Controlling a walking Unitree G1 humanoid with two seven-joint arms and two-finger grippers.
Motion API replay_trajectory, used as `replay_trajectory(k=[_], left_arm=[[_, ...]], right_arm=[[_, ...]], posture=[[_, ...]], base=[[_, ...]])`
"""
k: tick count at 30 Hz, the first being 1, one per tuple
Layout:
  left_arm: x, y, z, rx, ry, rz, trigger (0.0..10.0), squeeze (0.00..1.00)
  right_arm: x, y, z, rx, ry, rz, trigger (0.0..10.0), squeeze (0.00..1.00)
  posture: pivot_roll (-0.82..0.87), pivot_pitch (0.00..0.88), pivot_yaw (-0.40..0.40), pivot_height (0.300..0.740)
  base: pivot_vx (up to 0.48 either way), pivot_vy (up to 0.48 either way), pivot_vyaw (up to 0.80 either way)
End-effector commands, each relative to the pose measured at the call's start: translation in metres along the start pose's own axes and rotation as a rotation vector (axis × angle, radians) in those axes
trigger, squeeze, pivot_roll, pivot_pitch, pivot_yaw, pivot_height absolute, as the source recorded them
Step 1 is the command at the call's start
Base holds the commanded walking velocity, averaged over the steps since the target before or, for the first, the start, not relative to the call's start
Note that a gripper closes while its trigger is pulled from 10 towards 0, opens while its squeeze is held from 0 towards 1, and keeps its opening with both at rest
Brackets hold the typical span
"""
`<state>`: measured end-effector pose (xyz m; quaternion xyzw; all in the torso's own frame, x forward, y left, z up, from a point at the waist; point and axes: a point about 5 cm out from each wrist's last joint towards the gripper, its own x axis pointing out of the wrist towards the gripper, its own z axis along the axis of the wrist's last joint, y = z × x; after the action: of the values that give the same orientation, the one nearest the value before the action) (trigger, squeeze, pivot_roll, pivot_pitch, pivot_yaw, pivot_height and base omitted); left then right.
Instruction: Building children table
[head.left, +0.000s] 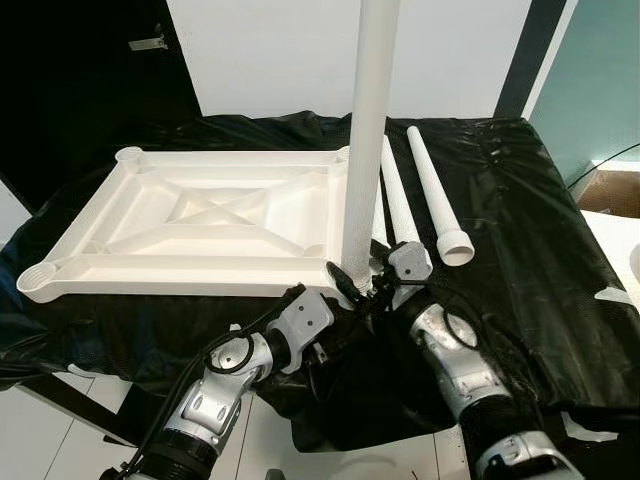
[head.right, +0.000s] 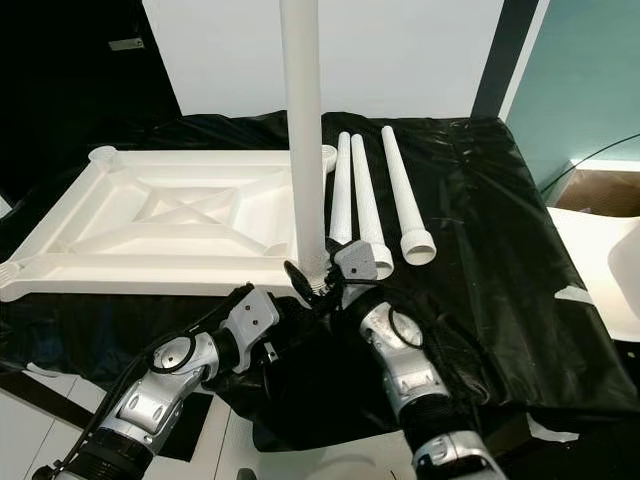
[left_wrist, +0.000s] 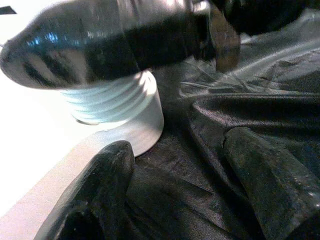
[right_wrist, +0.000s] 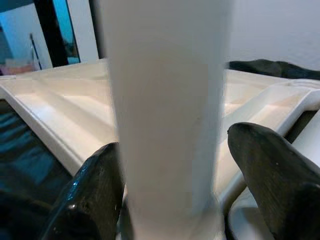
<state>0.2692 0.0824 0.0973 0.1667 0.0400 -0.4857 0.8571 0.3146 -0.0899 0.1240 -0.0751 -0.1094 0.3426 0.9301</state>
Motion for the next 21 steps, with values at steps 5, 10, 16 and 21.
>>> replay_trajectory(k=[5, 10, 16, 21], left_arm=[[0.001, 0.000, -0.002, 0.019, 0.014, 0.003, 10.0, 0.00], [0.001, 0.001, -0.002, 0.019, 0.014, 0.007, 10.0, 0.00], [0.000, 0.001, -0.002, 0.018, 0.012, 0.014, 10.0, 0.00], [-0.002, 0.001, -0.003, 0.016, 0.013, 0.019, 10.0, 0.00]], right_arm=[[0.003, -0.016, 0.003, -0.023, 0.066, 0.218, 7.2, 0.00], [0.005, -0.019, 0.010, -0.011, 0.053, 0.335, 0.0, 0.00], [0.009, -0.022, 0.012, 0.019, 0.071, 0.361, 0.0, 0.00], [0.007, -0.020, 0.006, 0.072, 0.021, 0.171, 0.0, 0.00]], posture=[[0.10, 0.000, 0.029, 0.740], [0.11, 0.000, 0.026, 0.740], [0.12, 0.000, 0.023, 0.740], [0.12, 0.000, 0.020, 0.740]], base=[[0.000, 0.000, 0.00], [0.000, 0.000, 0.00], [0.000, 0.000, 0.00], [0.000, 0.000, 0.00]])
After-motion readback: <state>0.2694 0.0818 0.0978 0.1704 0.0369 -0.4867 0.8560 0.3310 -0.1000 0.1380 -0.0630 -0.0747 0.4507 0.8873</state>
